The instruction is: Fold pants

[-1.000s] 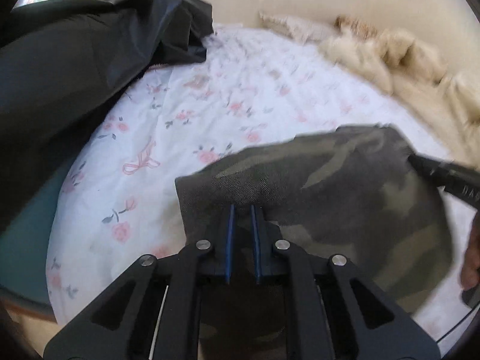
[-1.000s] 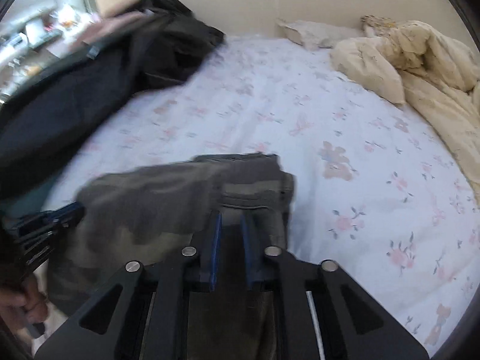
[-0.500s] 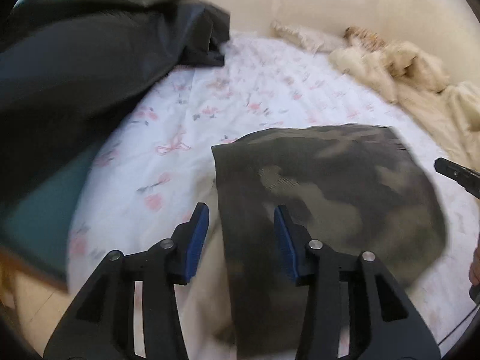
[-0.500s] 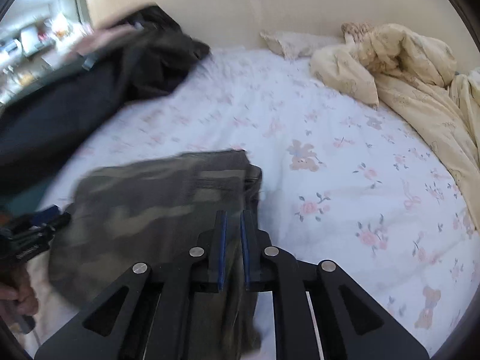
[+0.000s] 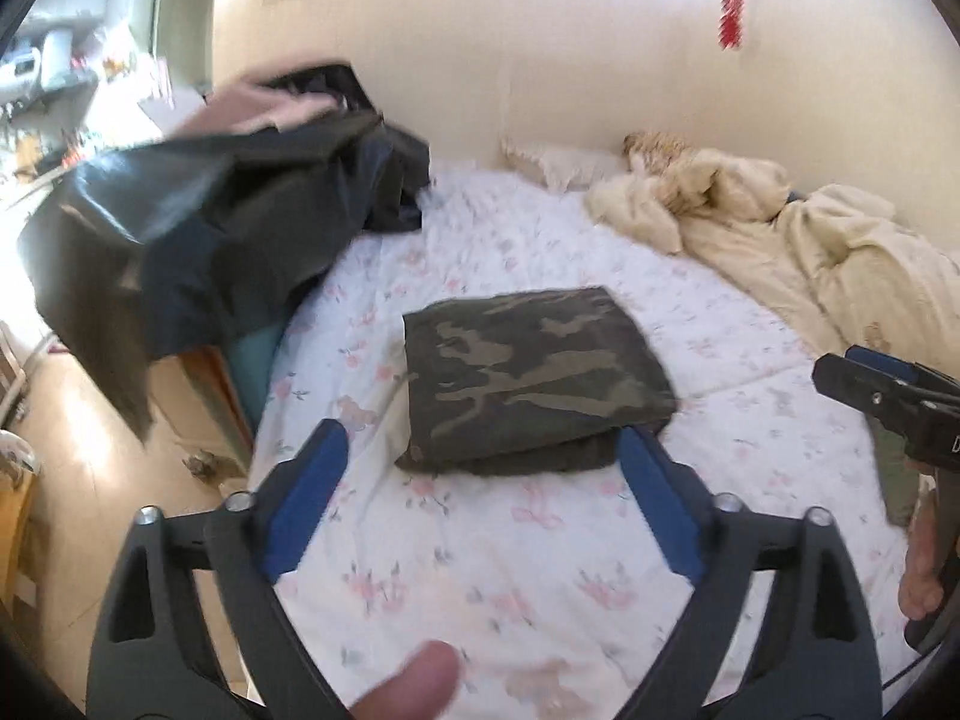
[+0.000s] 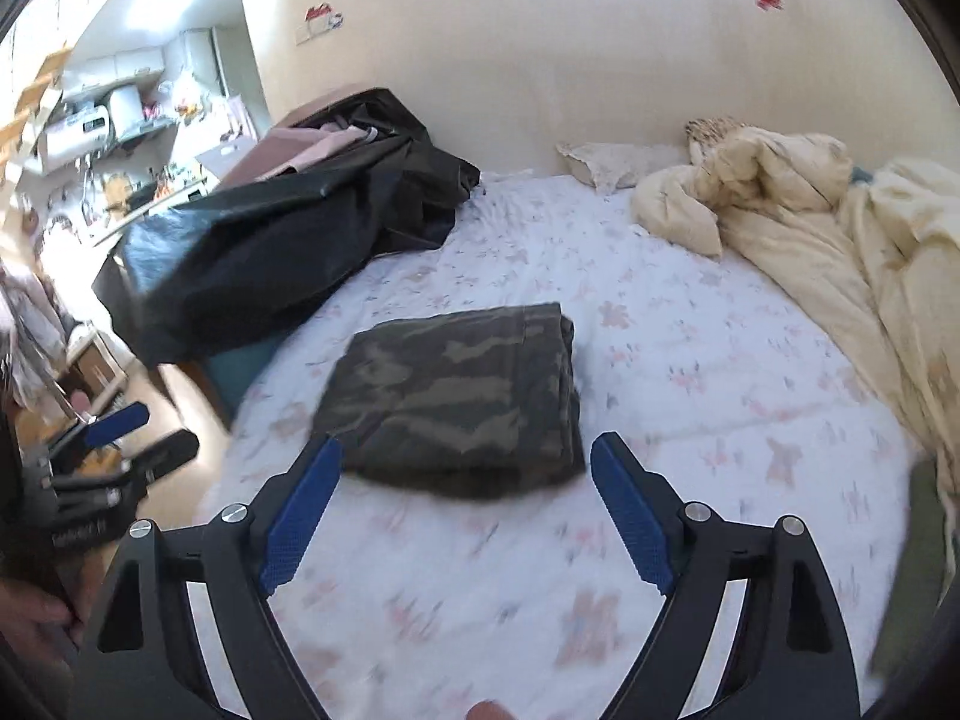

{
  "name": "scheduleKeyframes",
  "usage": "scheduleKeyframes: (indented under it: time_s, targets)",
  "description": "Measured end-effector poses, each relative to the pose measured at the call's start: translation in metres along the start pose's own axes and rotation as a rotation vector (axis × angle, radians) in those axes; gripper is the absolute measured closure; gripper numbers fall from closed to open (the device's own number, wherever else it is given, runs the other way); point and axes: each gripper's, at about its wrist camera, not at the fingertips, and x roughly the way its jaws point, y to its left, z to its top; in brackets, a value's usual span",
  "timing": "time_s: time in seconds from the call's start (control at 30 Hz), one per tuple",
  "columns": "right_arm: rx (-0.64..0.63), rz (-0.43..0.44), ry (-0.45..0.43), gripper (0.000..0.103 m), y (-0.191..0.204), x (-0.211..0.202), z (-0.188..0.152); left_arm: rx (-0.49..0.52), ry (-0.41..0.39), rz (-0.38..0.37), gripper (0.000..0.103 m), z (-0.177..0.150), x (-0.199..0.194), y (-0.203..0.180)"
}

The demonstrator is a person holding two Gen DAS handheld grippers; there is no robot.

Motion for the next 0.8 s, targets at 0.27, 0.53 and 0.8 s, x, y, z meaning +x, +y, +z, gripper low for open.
scheduleKeyframes:
  time_s: [0.27,0.53,0.8]
  targets:
    - [0.028,-0.046,-0.037,0.006,0.012,-0.094,-0.052,-0.094,-0.003,0.020,0.000,-0.034,-0.097,-0.023]
    - [0.003,-0.071,-0.086,0.006,0.032,-0.145,-0.089,-0.105,-0.033,0.050,0.000,-0.067,-0.140,-0.023]
    - [-0.018,-0.114,-0.128,0.000,0.046,-0.149,-0.118,-0.180,0.006,0.073,0.000,-0.094,-0.140,-0.010]
